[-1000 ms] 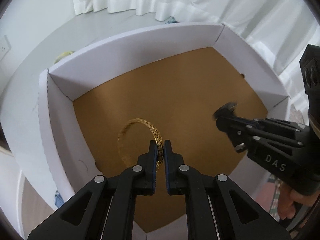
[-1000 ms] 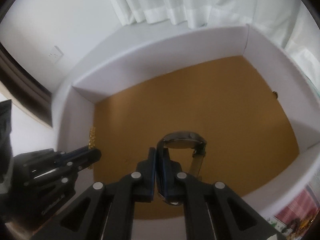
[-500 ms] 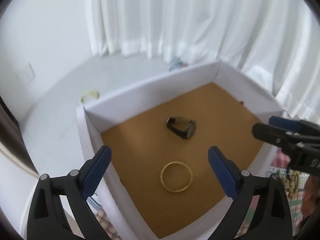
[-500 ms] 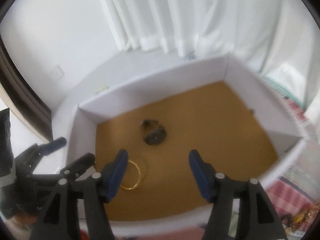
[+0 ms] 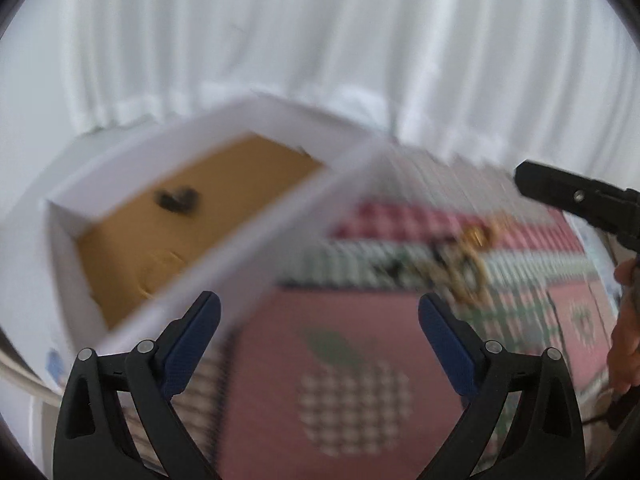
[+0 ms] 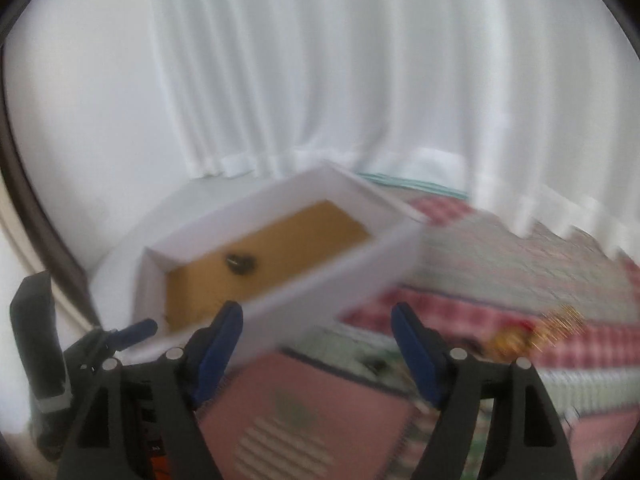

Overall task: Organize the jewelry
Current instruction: 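Withdraw both tools from the box back over the tablecloth, then lower the left tool onto the green jade pendant and close it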

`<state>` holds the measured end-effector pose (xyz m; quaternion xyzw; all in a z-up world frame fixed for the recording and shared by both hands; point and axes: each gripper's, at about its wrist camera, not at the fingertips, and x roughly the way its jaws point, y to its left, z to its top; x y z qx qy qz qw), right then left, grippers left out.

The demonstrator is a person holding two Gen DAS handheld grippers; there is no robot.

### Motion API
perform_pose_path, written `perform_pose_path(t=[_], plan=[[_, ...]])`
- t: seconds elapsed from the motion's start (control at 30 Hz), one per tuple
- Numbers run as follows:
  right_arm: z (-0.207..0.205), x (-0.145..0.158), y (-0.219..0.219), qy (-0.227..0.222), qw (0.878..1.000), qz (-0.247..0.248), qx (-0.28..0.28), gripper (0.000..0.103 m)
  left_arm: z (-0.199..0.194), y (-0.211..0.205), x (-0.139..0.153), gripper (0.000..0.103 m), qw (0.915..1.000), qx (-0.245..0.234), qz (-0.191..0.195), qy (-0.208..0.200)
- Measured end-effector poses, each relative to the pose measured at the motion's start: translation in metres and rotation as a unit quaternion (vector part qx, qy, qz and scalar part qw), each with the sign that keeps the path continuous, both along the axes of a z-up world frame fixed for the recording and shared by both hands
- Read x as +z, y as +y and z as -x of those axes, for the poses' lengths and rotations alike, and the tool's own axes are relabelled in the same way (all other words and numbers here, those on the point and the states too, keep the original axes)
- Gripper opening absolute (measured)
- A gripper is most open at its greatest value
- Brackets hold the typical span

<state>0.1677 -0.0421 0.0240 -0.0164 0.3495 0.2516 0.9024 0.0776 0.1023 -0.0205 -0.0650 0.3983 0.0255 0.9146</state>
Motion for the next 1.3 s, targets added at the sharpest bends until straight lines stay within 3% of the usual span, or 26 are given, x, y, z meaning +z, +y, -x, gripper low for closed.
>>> perform_pose_path(t=[0.23, 0.4, 0.53, 0.83, 1.1, 1.3], plan=[[0.037, -0.065, -0.091, 0.053, 0.992, 0.04, -0.111, 0.078, 0.007, -0.057, -0.039, 0.1, 0.9961, -0.058, -0.052, 0.041], [0.048, -0.096, -0.116, 0.093, 0.986, 0.024, -0.133, 0.078, 0.005, -0.071, -0.048, 0.1, 0.9958, -0.066, -0.043, 0.047], [0.047, -0.095, -0.105, 0.077, 0.989, 0.034, -0.124, 0.078, 0.005, -0.077, -0.048, 0.1, 0.9943, -0.057, -0.082, 0.039], [0.047, -0.09, -0.092, 0.056, 0.991, 0.048, -0.108, 0.078, 0.002, -0.076, -0.048, 0.1, 0.9943, -0.053, -0.084, 0.039], [0.047, -0.093, -0.089, 0.058, 0.991, 0.055, -0.105, 0.078, -0.002, -0.069, -0.052, 0.1, 0.9952, -0.046, -0.074, 0.043], [0.043, -0.096, -0.089, 0.059, 0.992, 0.054, -0.102, 0.078, -0.017, -0.048, -0.057, 0.1, 0.9976, -0.041, -0.035, 0.043]])
